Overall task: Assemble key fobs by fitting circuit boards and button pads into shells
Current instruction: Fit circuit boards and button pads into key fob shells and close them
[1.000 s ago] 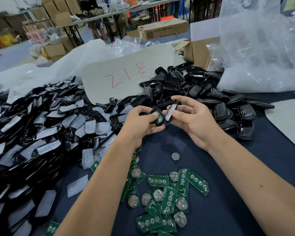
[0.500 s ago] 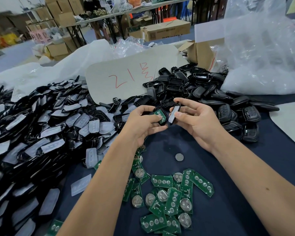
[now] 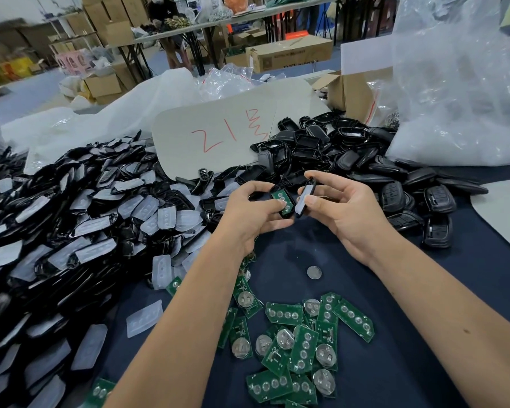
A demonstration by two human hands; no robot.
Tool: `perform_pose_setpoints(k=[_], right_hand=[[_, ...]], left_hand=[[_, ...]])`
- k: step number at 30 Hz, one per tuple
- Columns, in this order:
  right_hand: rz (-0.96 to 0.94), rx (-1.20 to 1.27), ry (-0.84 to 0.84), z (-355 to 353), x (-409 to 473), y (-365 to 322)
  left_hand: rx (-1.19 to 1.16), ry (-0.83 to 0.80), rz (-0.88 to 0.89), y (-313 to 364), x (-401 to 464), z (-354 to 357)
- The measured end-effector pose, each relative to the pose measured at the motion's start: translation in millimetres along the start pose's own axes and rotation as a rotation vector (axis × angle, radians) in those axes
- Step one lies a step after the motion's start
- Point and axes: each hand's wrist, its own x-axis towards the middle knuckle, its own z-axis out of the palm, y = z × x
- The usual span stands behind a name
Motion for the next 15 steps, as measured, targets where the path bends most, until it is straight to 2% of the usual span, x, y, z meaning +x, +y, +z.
perform_pose_setpoints(k=[8,15], right_hand=[[-0.031,-0.069,0.050,-1.5,2.5,5.3],[-0.047,-0.121,0.098,-0.2,3.8,7.8]], left_hand=[[0.070,0.019,0.055,0.2,-3.3,2.7],[0.278,0.050,0.256,-1.3,-6.9,9.8]])
